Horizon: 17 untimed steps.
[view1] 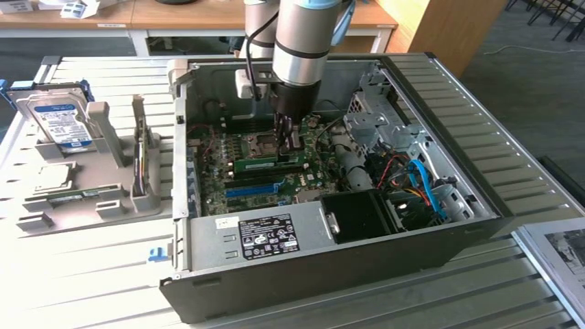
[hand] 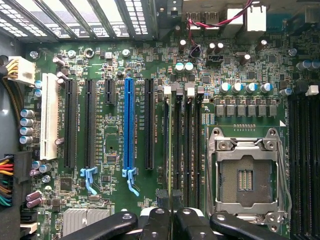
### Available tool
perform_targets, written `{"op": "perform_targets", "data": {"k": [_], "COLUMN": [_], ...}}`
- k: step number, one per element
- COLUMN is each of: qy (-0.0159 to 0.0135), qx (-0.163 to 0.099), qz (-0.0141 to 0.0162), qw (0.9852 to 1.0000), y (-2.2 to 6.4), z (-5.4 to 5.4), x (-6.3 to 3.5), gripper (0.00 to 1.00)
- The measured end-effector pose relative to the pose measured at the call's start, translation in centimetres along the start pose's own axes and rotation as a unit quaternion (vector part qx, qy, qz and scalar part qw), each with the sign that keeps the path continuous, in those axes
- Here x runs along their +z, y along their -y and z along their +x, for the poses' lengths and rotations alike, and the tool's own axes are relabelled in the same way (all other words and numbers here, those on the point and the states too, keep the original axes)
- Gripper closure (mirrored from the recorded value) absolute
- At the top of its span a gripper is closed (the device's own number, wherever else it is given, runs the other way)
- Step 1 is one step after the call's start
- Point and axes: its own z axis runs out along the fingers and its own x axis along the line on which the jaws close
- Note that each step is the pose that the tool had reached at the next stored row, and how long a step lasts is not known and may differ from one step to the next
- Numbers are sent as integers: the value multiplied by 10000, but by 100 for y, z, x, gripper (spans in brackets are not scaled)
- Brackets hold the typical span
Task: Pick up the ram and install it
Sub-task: 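Insert the ram into the slot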
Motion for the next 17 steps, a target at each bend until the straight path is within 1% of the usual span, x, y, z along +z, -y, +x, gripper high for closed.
{"op": "perform_targets", "data": {"k": [17], "qy": [0], "qx": [0], "qz": [0], "qw": [10000], "y": [1], "z": [10], "x": [15], "gripper": [88]}}
